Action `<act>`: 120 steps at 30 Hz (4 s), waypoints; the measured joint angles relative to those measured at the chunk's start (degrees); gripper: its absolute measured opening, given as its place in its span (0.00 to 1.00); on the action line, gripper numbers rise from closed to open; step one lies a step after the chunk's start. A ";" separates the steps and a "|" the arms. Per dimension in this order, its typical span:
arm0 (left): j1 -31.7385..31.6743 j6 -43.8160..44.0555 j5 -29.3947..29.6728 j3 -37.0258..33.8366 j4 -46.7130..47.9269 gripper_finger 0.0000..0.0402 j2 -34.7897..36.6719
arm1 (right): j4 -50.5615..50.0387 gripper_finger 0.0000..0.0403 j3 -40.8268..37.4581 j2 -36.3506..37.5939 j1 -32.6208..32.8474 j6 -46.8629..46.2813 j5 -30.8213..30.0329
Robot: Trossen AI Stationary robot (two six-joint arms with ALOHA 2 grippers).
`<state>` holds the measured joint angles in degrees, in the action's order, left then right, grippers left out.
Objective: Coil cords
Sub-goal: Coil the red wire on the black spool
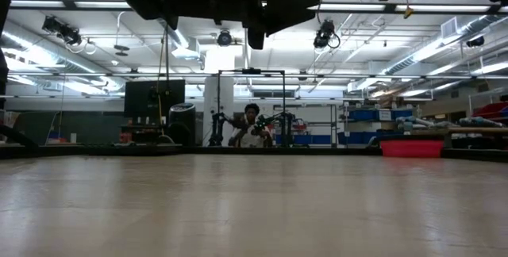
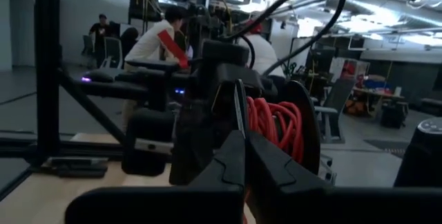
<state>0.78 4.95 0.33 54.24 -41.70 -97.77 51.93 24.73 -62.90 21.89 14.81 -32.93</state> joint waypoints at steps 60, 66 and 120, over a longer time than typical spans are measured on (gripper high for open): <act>-0.37 -4.53 -1.50 -0.02 10.19 0.00 4.17 | -35.65 0.00 -0.58 3.26 11.30 -29.96 -12.25; -0.37 -4.57 -1.49 -0.02 10.54 0.00 4.15 | -32.15 0.00 -3.98 0.14 11.37 -34.77 -9.57; 0.83 4.52 -0.80 -0.02 20.55 0.00 3.97 | -27.81 0.21 -9.79 -10.40 8.14 -44.59 15.39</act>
<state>1.61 9.47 -0.47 54.22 -21.15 -93.80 24.12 14.94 -73.29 30.03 -29.78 -17.54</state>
